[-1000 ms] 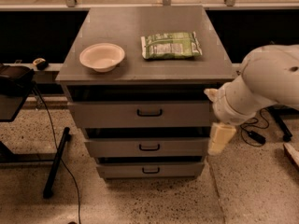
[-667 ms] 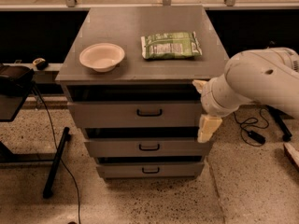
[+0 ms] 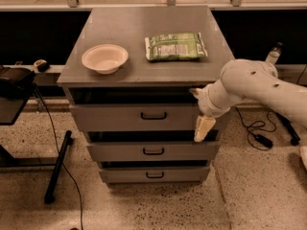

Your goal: Open top drawer

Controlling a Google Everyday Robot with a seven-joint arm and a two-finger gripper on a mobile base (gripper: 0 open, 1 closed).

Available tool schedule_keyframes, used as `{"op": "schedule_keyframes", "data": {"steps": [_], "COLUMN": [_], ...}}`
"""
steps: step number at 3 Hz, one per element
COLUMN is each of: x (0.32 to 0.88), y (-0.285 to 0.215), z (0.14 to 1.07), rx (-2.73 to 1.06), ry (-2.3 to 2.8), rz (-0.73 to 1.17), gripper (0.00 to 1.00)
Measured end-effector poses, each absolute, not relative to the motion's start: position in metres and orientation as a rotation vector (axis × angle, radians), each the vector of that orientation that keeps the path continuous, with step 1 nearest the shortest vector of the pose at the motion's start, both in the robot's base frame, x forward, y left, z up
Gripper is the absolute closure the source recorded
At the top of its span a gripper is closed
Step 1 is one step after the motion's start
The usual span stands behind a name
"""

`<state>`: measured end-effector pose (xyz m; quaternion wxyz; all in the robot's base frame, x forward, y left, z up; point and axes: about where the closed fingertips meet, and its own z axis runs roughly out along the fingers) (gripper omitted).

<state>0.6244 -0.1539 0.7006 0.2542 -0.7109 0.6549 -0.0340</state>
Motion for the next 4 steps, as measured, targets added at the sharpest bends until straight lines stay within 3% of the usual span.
{"op": "schedule_keyframes", "data": {"steps": [1, 2, 3, 4], "x": [0.625, 0.632, 0.638, 0.635], "y": [-0.154, -0.157, -0.159, -0.159], "z": [0.698, 0.679, 0.659, 0.659], "rx": [-1.932, -1.968, -2.015, -2.051], "ry": [1.781, 1.820, 1.866, 1.877], "rz": [-0.088, -0.027, 0.031, 0.032], "gripper": [0.00, 0.11, 0.29, 0.33]}}
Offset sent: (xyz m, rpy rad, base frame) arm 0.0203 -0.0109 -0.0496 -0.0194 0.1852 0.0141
